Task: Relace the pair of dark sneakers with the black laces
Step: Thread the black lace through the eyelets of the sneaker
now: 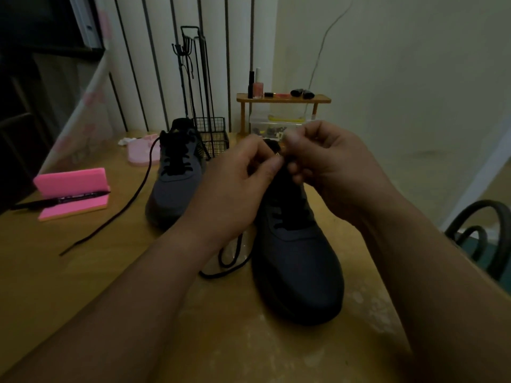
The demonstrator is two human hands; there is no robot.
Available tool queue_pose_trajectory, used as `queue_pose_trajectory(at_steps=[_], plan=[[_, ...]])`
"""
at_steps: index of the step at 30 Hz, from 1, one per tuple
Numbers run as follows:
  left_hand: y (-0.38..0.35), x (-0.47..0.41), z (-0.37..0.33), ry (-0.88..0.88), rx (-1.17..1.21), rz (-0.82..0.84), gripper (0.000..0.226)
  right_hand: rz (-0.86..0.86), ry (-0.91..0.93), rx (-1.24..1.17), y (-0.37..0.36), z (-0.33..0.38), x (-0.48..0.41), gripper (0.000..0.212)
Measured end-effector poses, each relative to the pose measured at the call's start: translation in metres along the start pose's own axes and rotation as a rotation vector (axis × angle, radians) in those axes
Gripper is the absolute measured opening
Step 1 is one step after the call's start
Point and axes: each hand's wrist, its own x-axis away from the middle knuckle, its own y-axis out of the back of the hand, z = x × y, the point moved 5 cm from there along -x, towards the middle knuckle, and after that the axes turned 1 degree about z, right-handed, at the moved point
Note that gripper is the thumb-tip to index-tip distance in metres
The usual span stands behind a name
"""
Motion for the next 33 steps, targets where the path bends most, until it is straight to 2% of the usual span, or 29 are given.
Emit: queue_pose_trajectory(at_steps=[2,4,7,9,11,14,18,25,29,33], plan=[[0.009,-0.003,0.005,0.025,0.028,-0.11,0.011,-0.095,-0.028,-0.082,0.016,-0.001,-0.002,0.022],[0.011,-0.004,0.01,0.039,0.033,-0.143,0.009,-0.172,-0.033,0.077,0.033,-0.004,-0.003,0.022],[-0.004,0.0,0.014,0.056,0.047,-0.035,0.01,-0.074,-0.057,0.37,0.032,-0.017,-0.004,0.039],[-0.01,0.001,0.012,0.033,0.001,-0.018,0.01,0.024,-0.083,0.427,0.024,-0.025,-0.004,0.042],[-0.009,0.0,0.011,0.012,0.006,-0.05,0.01,0.044,-0.089,0.45,0.022,-0.027,-0.004,0.037],[-0.004,-0.002,0.013,-0.002,-0.021,-0.092,0.009,0.01,-0.093,0.369,0.025,-0.027,-0.006,0.028],[-0.001,-0.007,0.011,-0.025,-0.059,-0.106,0.006,-0.003,-0.093,0.23,0.03,-0.028,-0.007,0.028],[-0.016,-0.023,0.011,0.009,-0.222,0.063,0.015,0.062,-0.182,0.115,0.034,-0.038,-0.009,0.003],[-0.029,-0.029,0.004,0.031,-0.379,0.169,0.011,0.11,-0.262,-0.043,0.04,-0.045,-0.008,0.006],[-0.03,-0.034,0.003,0.092,-0.347,0.193,0.011,0.18,-0.283,-0.204,0.042,-0.05,-0.007,0.013]])
